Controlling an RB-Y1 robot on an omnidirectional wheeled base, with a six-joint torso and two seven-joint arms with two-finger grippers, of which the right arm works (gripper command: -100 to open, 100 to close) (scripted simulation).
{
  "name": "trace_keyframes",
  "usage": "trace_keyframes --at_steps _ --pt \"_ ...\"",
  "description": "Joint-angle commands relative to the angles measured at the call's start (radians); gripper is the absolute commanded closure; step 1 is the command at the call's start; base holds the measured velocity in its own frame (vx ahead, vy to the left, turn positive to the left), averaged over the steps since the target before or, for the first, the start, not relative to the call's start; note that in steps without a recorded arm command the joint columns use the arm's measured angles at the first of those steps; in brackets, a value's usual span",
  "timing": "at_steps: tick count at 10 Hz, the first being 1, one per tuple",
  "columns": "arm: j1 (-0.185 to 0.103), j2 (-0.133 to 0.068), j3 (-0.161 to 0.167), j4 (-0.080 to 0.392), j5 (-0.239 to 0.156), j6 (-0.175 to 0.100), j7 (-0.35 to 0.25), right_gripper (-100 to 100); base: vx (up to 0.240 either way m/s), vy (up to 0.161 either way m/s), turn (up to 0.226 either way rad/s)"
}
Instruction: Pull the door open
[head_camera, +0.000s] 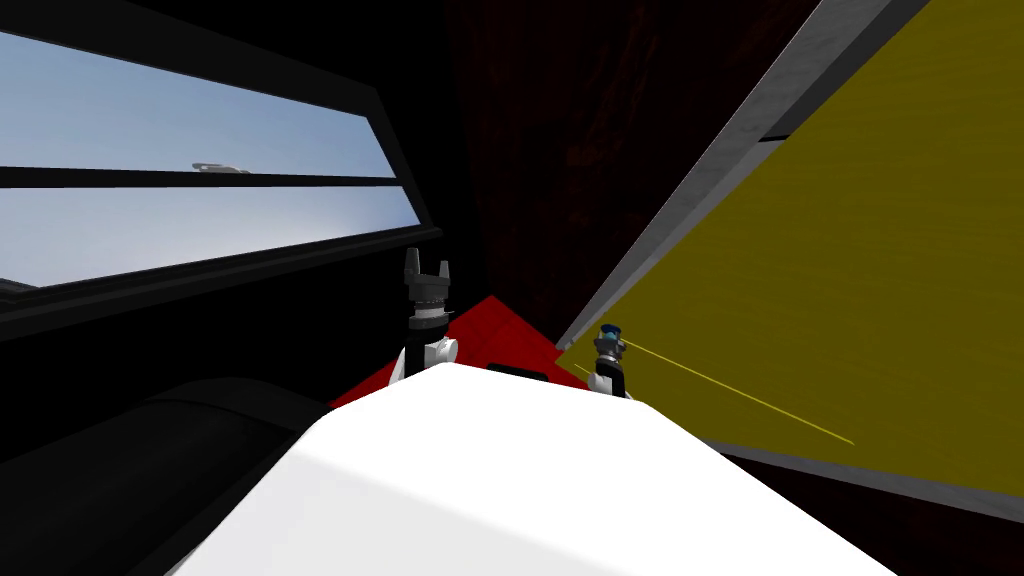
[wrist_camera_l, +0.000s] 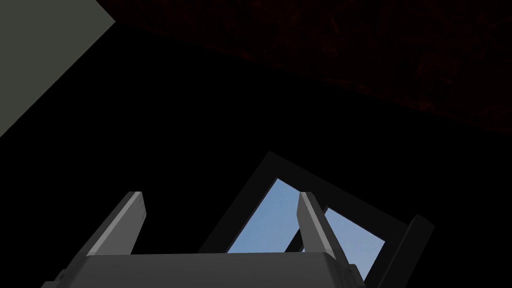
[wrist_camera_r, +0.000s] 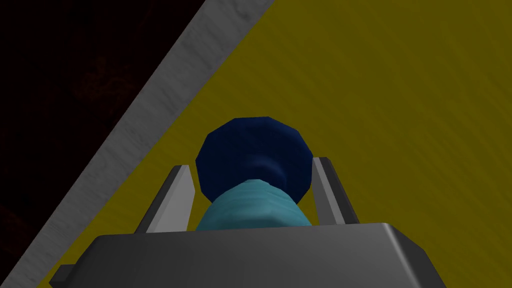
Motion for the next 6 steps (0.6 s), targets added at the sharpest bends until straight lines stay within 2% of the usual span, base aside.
trace_keyframes --at_steps 1,2,5,6 --pt "0.0 -0.001 0.003 0.011 -0.017 -0.001 -0.05 100 -0.039 -0.016 0.075" --pt "0.0 -0.001 0.003 0.011 -0.017 -0.001 -0.053 100 -0.038 -0.014 0.042" --pt "-0.003 -0.003 0.009 0.014 -0.046 0.0 -0.133 100 -0.043 -0.008 0.062" --pt "-0.003 -0.003 0.009 0.014 -0.046 0.0 -0.135 100 -0.035 -0.016 0.041"
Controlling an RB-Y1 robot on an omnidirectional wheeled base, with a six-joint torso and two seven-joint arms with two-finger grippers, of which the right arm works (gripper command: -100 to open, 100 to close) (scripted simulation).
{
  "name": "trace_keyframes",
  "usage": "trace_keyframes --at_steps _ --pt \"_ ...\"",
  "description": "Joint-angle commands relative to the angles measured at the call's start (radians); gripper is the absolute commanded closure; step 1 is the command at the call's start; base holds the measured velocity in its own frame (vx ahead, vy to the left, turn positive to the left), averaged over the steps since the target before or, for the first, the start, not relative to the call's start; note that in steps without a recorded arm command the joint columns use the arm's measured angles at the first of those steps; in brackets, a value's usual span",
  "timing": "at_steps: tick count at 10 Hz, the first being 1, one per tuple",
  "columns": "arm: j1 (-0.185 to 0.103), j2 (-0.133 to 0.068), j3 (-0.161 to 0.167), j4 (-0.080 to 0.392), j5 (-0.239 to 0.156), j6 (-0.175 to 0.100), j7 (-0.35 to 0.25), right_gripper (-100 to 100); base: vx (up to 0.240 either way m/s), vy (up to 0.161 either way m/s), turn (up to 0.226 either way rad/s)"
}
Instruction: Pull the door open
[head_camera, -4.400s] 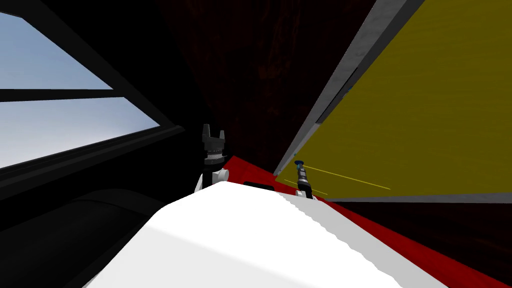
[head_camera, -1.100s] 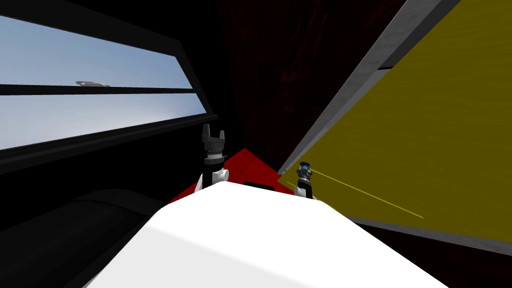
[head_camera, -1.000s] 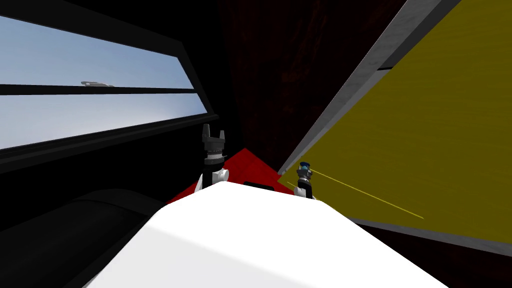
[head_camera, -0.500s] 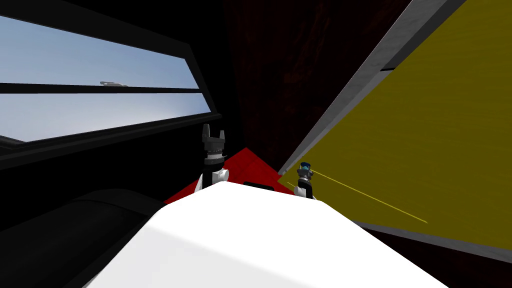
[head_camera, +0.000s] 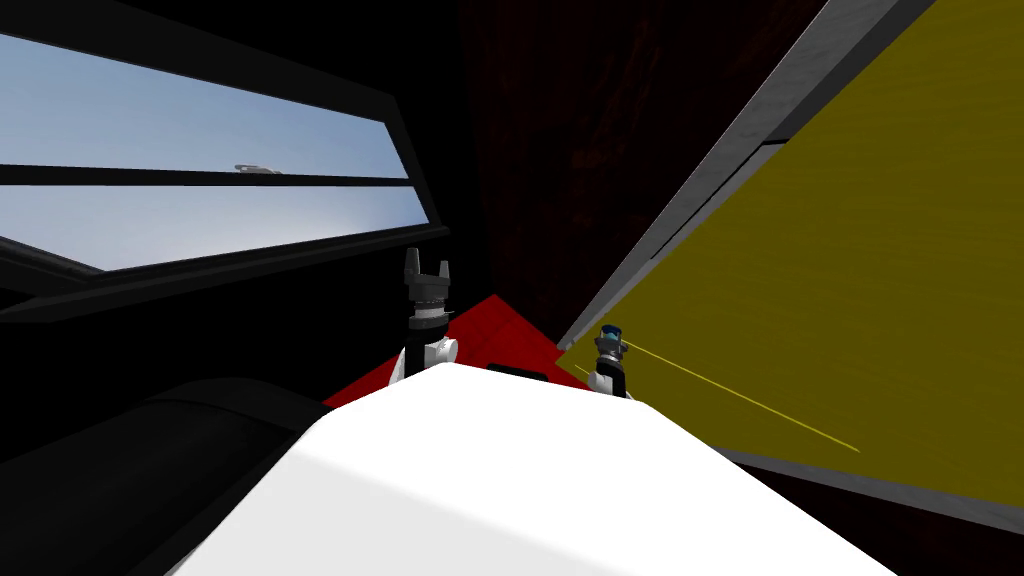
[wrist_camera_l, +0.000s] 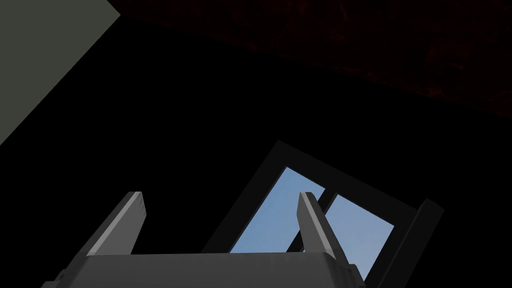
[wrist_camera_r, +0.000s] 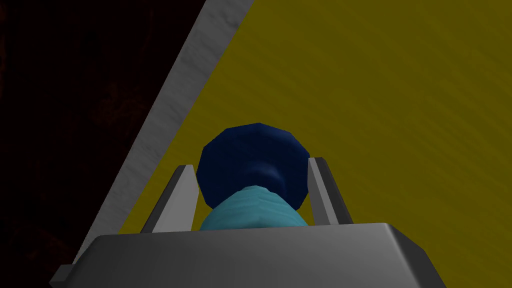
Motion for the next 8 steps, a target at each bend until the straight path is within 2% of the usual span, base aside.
trace_keyframes --at_steps 1,2,4,7,8 --pt "0.0 0.001 0.004 0.017 -0.015 -0.002 -0.05 100 -0.031 -0.013 0.069" --pt "0.0 0.001 0.004 0.017 -0.015 -0.002 -0.053 100 -0.027 -0.009 0.029" --pt "-0.002 0.0 0.009 0.02 -0.04 -0.002 -0.116 100 -0.044 -0.014 0.073" --pt "-0.004 -0.001 0.011 0.022 -0.052 -0.001 -0.174 100 -0.039 -0.014 0.046" --pt "-0.005 -0.002 0.013 0.024 -0.064 -0.001 -0.212 100 -0.027 -0.006 0.052"
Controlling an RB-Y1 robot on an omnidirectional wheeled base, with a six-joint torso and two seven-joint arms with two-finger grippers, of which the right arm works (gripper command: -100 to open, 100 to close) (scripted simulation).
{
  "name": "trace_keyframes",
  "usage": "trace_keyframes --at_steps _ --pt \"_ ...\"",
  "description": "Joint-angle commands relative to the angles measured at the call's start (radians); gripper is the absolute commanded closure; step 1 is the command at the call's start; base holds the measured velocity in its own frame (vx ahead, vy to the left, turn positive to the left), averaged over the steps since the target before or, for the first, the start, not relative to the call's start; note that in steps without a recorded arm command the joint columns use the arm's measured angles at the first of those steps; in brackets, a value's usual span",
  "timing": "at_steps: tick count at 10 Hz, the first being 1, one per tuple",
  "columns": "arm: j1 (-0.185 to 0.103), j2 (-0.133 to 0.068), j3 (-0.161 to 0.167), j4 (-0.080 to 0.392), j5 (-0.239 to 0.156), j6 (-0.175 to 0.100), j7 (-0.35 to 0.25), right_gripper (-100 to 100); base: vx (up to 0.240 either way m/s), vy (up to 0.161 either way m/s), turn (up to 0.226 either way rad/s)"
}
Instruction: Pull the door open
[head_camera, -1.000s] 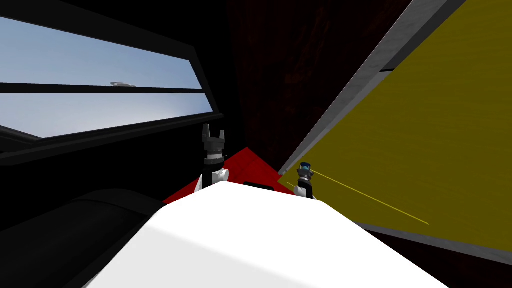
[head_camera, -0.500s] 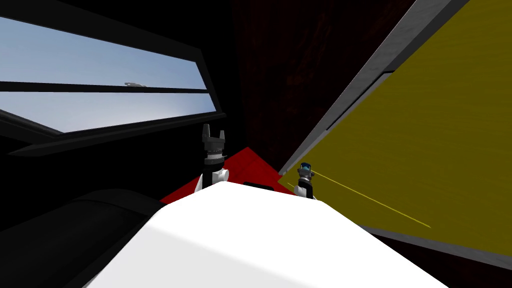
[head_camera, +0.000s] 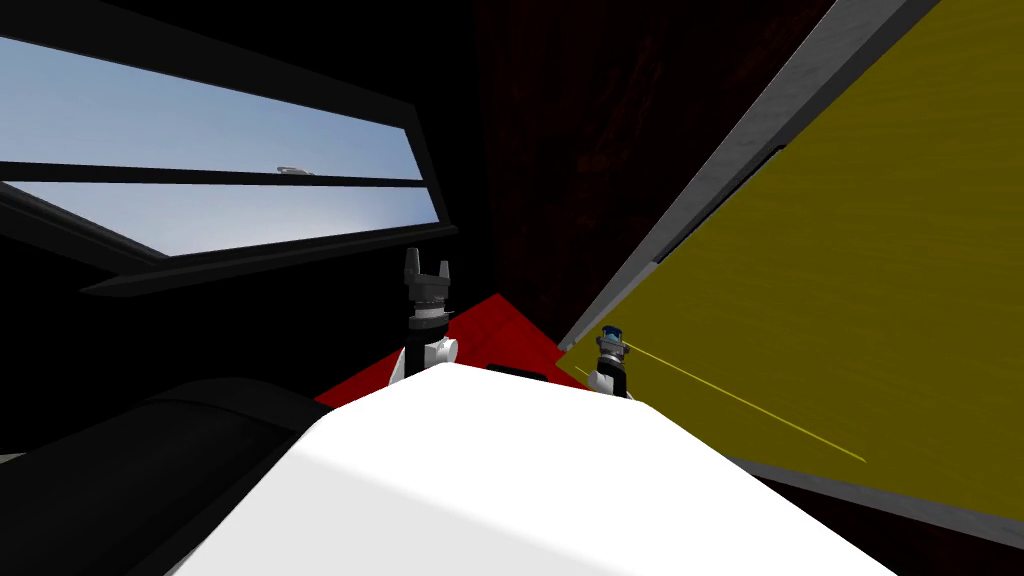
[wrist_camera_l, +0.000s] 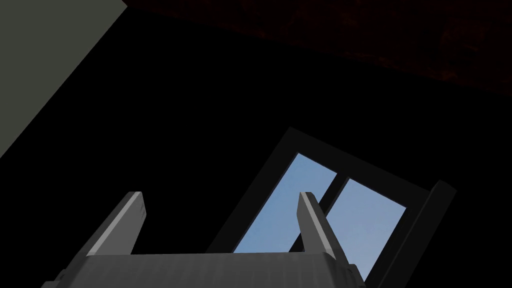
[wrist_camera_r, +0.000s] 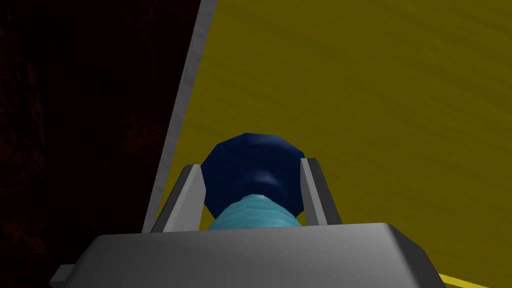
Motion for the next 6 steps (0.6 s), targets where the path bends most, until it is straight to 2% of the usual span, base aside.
trace_keyframes --at_steps 1,5,6 --pt "0.0 0.004 0.002 0.022 -0.007 0.003 -0.028 100 -0.023 -0.006 0.022" --pt "-0.003 0.002 0.008 0.026 -0.036 0.003 -0.142 100 -0.034 -0.015 0.05" --pt "-0.003 0.002 0.008 0.026 -0.036 0.003 -0.143 100 -0.025 -0.008 0.035"
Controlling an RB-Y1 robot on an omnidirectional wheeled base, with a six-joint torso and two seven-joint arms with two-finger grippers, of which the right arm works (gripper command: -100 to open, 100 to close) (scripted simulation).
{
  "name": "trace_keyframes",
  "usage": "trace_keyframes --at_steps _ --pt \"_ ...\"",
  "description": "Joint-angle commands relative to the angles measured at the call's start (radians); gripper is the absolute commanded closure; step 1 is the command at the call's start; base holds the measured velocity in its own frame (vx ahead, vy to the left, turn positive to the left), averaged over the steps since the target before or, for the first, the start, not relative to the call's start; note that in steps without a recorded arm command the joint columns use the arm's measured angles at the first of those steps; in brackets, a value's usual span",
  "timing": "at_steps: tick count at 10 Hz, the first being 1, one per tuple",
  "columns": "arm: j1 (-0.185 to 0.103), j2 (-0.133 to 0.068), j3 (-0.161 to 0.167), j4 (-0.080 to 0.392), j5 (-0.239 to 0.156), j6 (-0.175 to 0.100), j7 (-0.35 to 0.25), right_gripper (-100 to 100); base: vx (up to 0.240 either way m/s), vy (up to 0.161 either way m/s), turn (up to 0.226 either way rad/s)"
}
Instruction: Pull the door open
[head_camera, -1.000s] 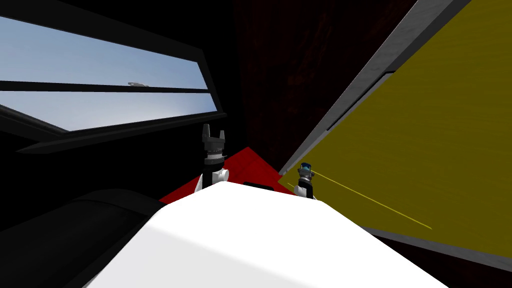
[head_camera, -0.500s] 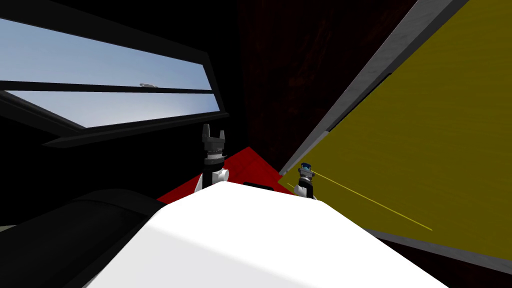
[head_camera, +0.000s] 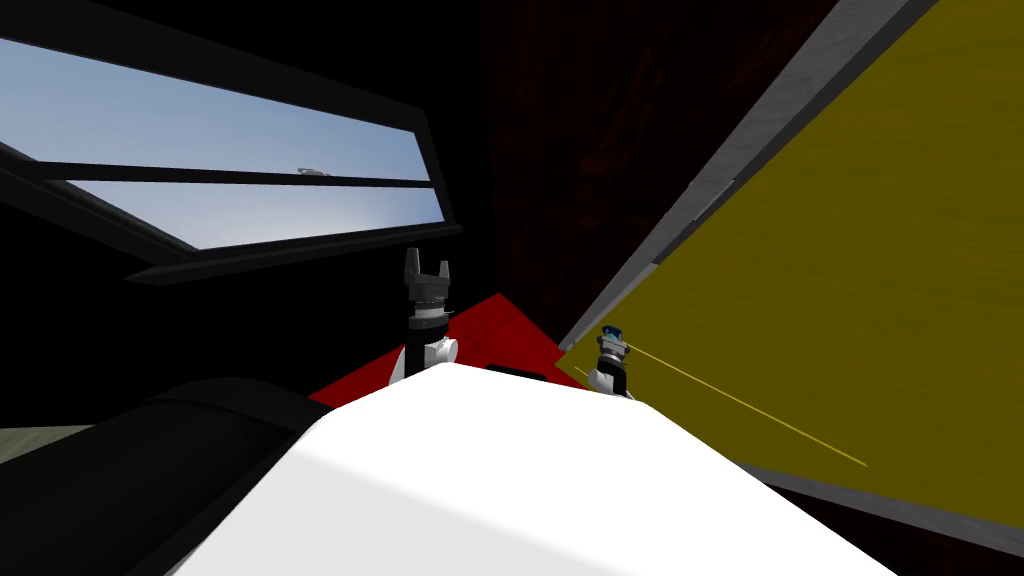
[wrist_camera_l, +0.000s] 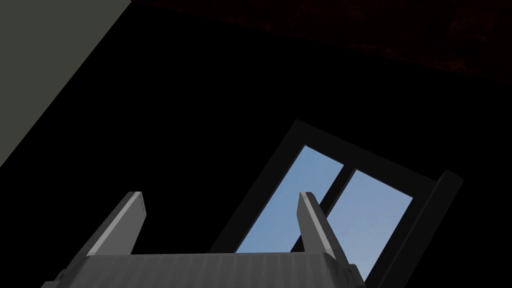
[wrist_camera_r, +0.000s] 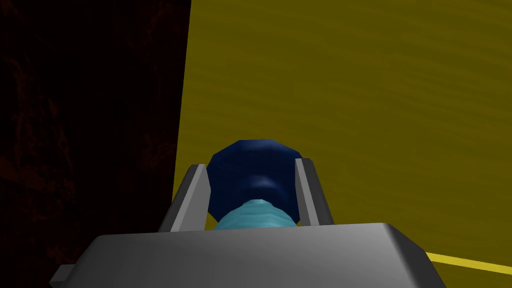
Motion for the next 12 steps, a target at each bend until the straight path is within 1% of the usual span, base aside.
trace_keyframes --at_steps 1,2,3,5,9,10,11,12 --pt "0.016 0.005 0.004 0.002 -0.013 0.013 -0.047 100 -0.026 -0.007 0.048" --pt "0.016 0.005 0.004 0.002 -0.013 0.013 -0.047 100 -0.02 -0.008 0.012" --pt "0.015 0.005 0.005 0.003 -0.02 0.013 -0.078 100 -0.021 -0.007 0.042" --pt "0.015 0.005 0.005 0.002 -0.02 0.013 -0.078 100 -0.013 -0.003 0.011" --pt "0.012 0.003 0.01 0.007 -0.046 0.014 -0.196 100 -0.028 -0.013 0.044" --pt "0.012 0.003 0.01 0.001 -0.046 0.014 -0.196 100 -0.02 -0.008 0.016" --pt "0.012 0.003 0.01 0.007 -0.046 0.014 -0.196 100 -0.005 0.001 0.001" --pt "0.011 0.002 0.012 0.008 -0.057 0.014 -0.243 100 -0.017 -0.007 0.041"
